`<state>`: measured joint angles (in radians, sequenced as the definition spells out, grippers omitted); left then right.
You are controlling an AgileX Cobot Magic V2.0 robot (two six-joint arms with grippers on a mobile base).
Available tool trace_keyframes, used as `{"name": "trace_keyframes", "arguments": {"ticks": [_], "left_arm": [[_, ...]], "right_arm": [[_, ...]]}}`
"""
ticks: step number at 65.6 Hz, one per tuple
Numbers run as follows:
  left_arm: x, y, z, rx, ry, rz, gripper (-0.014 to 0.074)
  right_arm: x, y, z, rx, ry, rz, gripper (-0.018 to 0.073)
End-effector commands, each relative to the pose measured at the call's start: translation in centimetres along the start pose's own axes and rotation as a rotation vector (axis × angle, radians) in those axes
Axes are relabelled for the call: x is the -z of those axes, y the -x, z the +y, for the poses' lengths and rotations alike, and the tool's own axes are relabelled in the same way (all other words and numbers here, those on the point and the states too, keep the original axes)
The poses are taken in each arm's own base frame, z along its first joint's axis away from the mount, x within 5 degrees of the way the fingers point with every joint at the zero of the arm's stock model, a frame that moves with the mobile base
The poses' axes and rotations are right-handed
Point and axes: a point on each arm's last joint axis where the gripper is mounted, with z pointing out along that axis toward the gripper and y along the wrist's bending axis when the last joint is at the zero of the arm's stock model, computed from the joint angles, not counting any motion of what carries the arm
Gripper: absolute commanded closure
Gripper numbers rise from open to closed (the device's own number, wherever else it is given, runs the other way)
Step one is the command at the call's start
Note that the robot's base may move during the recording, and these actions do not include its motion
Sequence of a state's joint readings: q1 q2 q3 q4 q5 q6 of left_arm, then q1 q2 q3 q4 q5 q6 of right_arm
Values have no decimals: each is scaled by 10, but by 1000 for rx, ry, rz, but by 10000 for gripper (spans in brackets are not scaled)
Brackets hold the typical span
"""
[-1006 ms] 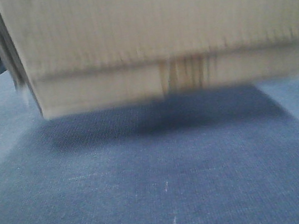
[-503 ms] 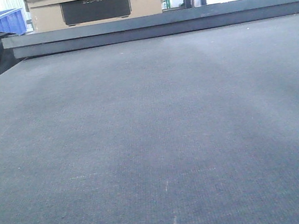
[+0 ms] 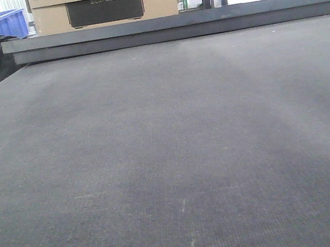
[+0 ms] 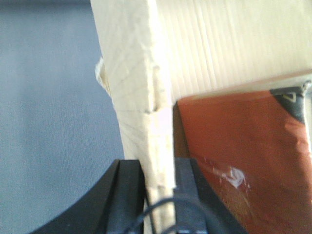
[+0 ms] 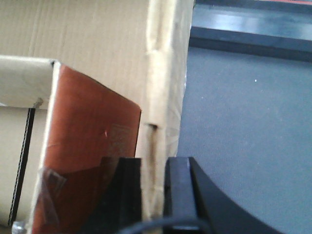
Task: Stack two boxes on right shelf middle
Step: 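Hold the box and turn the base away from the table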
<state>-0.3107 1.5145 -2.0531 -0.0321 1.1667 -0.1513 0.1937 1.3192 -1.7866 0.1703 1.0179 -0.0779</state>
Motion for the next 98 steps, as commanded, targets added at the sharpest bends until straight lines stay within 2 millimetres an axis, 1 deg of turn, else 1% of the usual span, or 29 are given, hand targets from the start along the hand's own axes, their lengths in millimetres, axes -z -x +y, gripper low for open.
{"name": "trace_keyframes", "arguments": {"ticks": [1,16,98], "left_arm": [[10,8,4,-39,39,-75,708],[8,10,4,-40,36,-95,708],[8,11,5,-39,37,-97,708]], "right_arm": [[11,9,-6,36,-59,-88,712],[6,9,-6,35,-59,-78,712],[7,11,-6,35,-61,-101,712]]}}
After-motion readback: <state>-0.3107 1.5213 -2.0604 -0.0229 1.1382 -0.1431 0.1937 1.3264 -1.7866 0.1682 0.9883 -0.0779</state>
